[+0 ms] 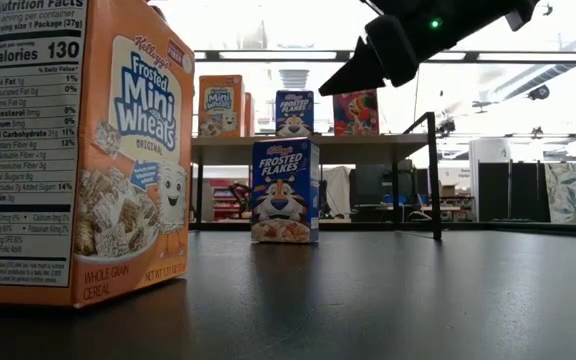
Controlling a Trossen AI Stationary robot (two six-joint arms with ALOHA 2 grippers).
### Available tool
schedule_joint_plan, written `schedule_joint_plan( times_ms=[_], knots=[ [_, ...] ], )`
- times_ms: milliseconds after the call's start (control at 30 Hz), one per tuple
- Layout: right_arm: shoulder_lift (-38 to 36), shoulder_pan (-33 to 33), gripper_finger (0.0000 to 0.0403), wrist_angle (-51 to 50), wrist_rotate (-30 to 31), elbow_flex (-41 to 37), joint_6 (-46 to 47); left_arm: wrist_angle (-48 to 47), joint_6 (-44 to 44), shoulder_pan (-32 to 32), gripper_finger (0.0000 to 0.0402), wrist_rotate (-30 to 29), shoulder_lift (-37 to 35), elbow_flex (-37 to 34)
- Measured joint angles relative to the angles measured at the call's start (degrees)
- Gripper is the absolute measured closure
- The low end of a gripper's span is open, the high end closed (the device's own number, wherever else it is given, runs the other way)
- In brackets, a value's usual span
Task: Stack cereal on shelf
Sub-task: Put the top blue cereal box on the shelf aligned with the other blue cereal box
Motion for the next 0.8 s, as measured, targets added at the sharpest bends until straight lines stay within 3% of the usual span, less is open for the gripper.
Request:
schedule_joint_plan(
  times_ms=[433, 567, 800],
  knots=[
    [0.72, -0.06, 0.0381, -0.72, -5.93, 0.00, 9.16, 1.38, 2.83, 0.00, 0.0400, -0.33, 2.53, 0.00],
    [2.52, 0.11, 0.0341, -0.81, -6.25, 0.02, 12.17, 1.45, 5.24, 0.04, 0.0400, -0.43, 2.47, 0.00],
    [7.04, 0.44, 0.0237, -0.57, -6.05, 0.02, 14.91, 1.91, 10.04, 0.09, 0.0400, -0.59, 2.36, 0.00]
  ],
)
